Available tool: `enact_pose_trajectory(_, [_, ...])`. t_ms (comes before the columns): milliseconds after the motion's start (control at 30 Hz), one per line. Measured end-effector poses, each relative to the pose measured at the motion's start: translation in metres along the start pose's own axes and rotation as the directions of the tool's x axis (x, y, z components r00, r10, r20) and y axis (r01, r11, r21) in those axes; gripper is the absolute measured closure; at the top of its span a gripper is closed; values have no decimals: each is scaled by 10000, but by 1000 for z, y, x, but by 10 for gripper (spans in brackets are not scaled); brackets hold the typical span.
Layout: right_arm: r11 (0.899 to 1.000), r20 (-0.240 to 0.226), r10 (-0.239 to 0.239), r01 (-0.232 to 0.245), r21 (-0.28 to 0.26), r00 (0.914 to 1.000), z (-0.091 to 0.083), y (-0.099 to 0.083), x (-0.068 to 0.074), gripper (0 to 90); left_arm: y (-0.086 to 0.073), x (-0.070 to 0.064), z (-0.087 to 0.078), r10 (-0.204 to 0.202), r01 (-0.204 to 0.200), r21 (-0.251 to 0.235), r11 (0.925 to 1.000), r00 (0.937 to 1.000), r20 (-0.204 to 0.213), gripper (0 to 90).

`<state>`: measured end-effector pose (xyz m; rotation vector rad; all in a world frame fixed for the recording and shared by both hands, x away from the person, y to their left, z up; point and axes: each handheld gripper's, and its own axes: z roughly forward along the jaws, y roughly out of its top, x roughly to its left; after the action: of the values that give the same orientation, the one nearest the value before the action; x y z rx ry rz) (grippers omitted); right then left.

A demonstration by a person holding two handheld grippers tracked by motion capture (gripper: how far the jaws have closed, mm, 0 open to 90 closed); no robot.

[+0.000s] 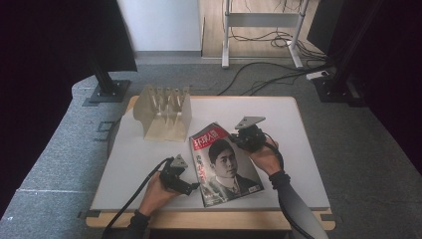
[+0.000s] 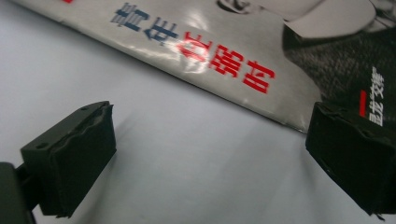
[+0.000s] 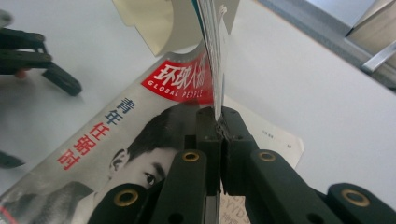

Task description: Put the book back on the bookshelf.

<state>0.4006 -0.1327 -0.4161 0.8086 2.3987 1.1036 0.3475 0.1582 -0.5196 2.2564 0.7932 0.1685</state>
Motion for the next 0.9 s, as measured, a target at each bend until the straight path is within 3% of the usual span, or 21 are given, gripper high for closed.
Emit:
enact_pose_trajectory(67, [9995, -7, -217, 216, -251, 9998, -10, 7, 4, 866, 6, 4, -2, -43, 45, -259, 9997, 10000, 79, 30])
enact_pose_trajectory(267, [9970, 78, -520, 524, -566, 9986, -29, 17, 10, 866, 22, 12, 1, 61, -58, -238, 9997, 9999, 137, 47])
enact_pose_trajectory(733, [9933, -30, -721, 715, -911, 9974, -45, 22, 11, 866, 60, 24, 30, 188, -183, -64, 9998, 9955, 923, 113])
enact_pose_trajectory(900, [9923, -50, -702, 693, -1026, 9975, -48, 22, 9, 865, 65, 26, 24, 79, -40, -378, 9993, 9946, 1033, 146])
